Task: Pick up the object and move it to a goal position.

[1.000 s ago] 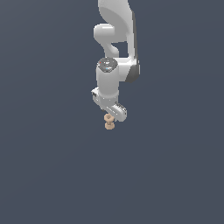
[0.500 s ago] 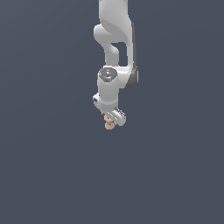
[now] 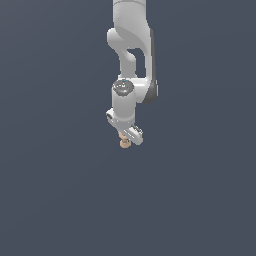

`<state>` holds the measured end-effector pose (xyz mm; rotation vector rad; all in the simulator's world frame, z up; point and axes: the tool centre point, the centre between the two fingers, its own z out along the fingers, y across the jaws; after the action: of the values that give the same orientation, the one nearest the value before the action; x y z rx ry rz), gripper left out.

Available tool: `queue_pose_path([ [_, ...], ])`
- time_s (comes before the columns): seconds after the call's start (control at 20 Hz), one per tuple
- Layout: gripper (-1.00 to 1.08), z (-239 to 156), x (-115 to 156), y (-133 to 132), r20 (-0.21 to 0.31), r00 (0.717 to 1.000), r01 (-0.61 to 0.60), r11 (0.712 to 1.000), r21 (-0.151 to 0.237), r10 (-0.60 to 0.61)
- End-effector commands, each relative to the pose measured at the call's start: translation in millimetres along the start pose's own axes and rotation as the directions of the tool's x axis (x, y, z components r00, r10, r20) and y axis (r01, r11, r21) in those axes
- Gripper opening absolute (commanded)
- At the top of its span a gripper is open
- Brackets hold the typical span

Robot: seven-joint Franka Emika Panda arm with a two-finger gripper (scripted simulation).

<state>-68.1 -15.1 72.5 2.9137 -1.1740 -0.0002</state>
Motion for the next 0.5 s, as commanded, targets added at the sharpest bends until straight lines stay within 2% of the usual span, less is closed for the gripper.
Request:
queue_pose_path([
  [0.0,-1.00,0.1,0.1,0.0,0.000,1.000,0.000,1.000,0.000,0.000],
  [0.45,-1.00,-5.2,2.8,-2.2,0.000,1.000,0.000,1.000,0.000,0.000],
])
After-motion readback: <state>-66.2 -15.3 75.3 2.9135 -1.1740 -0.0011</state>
